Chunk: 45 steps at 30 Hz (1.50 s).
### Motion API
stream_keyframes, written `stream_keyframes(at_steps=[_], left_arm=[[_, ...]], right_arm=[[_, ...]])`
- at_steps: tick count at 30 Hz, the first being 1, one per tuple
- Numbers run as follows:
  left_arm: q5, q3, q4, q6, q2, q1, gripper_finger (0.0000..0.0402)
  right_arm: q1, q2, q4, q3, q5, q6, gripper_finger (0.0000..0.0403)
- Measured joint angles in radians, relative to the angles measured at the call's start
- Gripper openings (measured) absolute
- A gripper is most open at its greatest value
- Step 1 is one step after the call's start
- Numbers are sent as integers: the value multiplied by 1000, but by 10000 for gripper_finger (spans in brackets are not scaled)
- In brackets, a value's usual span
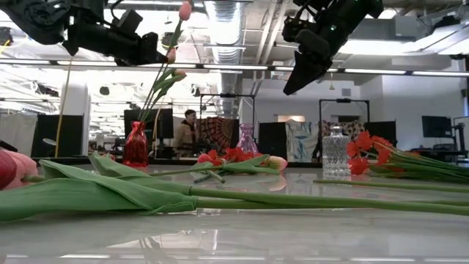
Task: Sort flowers into vase by color
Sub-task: Put the pink tulip into the red vase
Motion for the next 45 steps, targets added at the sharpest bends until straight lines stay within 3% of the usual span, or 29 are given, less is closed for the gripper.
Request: stream_keyframes(at_steps=[13,26,35,45], left_arm=[[1,0,35,40,43,2,0],[16,-1,-2,-25,44,29,0],[-38,-227,336,-110,43,44,0],[-80,-298,361,-133,43,65,0]], right_arm=[[0,0,-3,0,0,8,97],[0,0,-3,0,-1,7,97],[10,0,-8,0,-2,6,97],[10,0,-2,0,-2,16,97]])
